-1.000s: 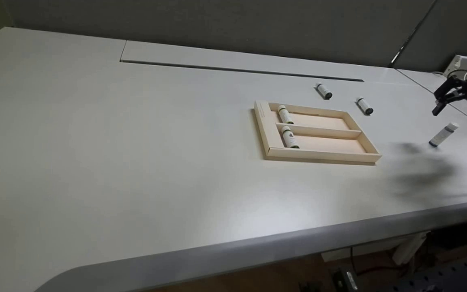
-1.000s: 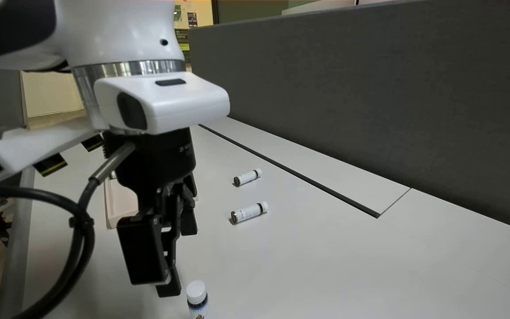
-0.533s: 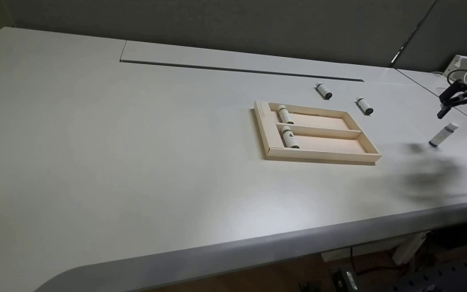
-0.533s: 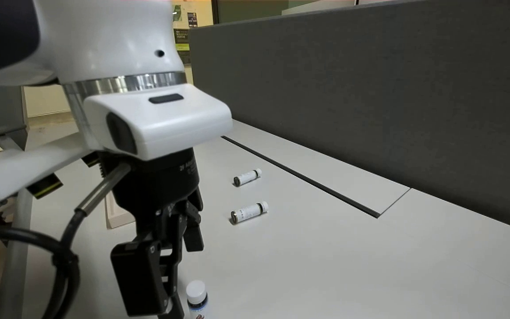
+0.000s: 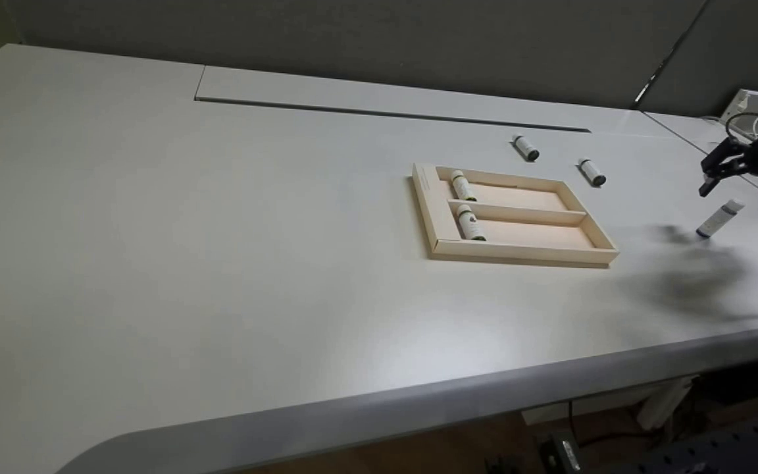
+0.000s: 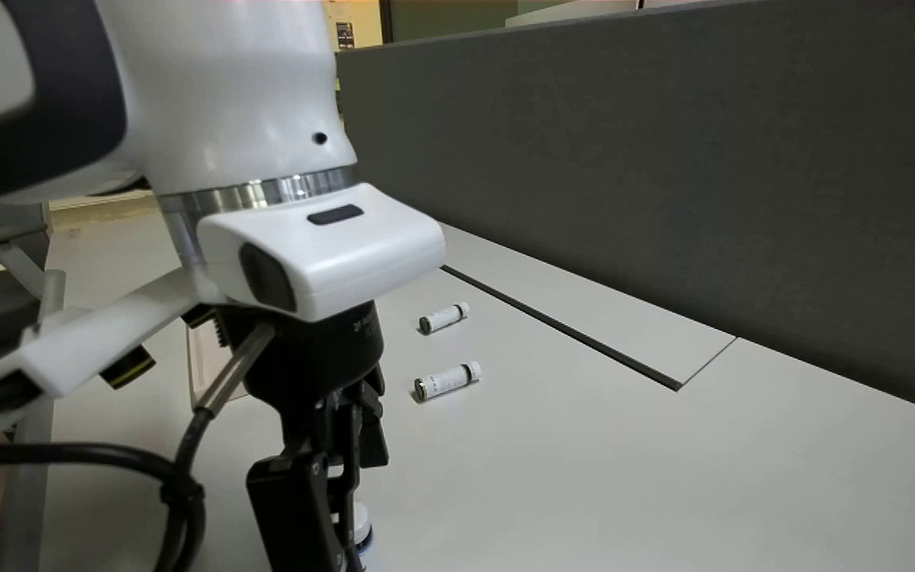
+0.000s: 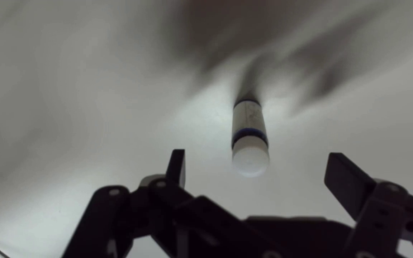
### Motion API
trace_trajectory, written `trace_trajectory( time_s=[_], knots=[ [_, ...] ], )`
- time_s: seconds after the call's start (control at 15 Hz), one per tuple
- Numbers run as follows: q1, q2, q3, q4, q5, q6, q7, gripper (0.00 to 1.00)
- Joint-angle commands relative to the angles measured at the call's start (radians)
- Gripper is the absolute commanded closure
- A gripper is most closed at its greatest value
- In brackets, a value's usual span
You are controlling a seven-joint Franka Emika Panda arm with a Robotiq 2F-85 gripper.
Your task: Move the upright bottle to the top compartment of the box
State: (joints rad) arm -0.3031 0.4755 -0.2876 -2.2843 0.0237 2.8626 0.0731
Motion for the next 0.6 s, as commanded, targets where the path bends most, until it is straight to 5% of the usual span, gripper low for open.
trace_trajectory(
  time_s=[0.0, 0.53],
  knots=[
    [0.022, 0.033, -0.009, 0.034, 0.0, 0.003, 0.013, 0.26],
    [0.057, 0.041, -0.023, 0.06, 0.007, -0.098, 0.048, 0.81]
  ],
)
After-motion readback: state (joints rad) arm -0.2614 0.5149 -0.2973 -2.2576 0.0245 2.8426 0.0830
